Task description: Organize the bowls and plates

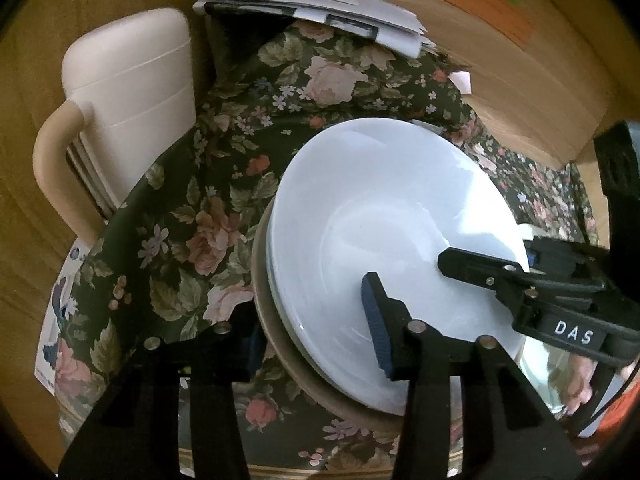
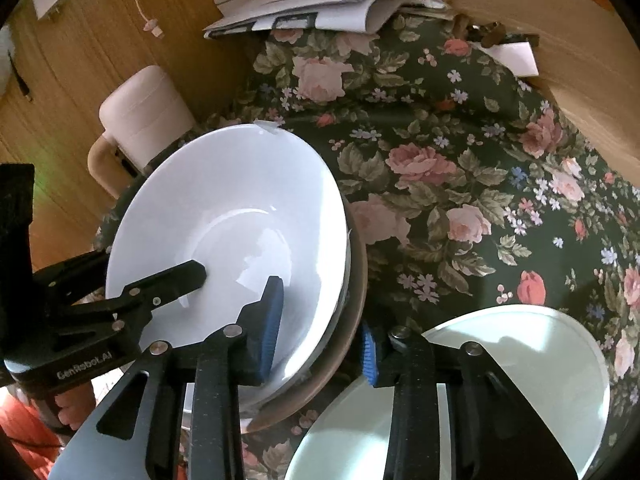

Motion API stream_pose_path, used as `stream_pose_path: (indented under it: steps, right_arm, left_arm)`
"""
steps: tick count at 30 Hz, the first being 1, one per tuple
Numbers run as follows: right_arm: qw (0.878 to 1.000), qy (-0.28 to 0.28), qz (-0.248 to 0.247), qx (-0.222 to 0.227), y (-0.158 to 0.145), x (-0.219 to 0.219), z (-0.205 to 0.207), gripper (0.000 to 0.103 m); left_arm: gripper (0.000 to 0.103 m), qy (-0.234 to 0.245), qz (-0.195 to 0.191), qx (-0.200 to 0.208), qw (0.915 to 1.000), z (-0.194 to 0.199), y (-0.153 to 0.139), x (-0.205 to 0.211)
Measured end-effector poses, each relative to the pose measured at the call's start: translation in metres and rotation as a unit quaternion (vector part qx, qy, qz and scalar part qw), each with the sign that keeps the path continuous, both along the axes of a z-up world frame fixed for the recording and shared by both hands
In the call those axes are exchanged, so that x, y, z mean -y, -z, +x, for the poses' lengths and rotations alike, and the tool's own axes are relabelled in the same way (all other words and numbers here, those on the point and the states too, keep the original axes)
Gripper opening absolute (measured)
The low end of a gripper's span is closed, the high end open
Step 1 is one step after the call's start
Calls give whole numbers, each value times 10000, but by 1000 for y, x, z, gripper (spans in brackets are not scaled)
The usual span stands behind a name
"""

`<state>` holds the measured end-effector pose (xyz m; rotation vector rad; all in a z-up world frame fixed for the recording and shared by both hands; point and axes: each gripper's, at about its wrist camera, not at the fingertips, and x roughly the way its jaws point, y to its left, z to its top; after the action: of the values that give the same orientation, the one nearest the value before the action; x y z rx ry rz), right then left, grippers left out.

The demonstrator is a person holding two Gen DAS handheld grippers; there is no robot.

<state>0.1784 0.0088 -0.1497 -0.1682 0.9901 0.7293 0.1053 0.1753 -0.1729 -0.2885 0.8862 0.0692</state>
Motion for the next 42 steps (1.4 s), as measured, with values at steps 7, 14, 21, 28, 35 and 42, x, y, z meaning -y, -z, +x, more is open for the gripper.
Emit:
stream_pose_path:
  steps: [7,14,21,28,35,42]
  right_arm:
    - [9999,41,104,89,-4,4,-5,30]
    - [9993,136,229,267,-13,11,-13,29]
    - [9976,239,436,483,-33,25,-23,29]
    - [9955,421,582,617,-47,44,-27,29]
    - [9936,667,612,682,-54,72,-33,29]
    - [9913,912,640,698,-58,103,-40,29]
  left_arm:
    - [44,-171,-128,-22,9998,-2,-3,-1]
    - [44,-177,-203,39,9996,-5,-10,2]
    - [44,-150,-37,283,9995,-9,-32,14]
    - [44,-12,27,451,9990,-9,-50,34]
    - [44,181,-17,488,9986,-7,-56,58]
    - [44,446,57,532,9976,-6,-59,88]
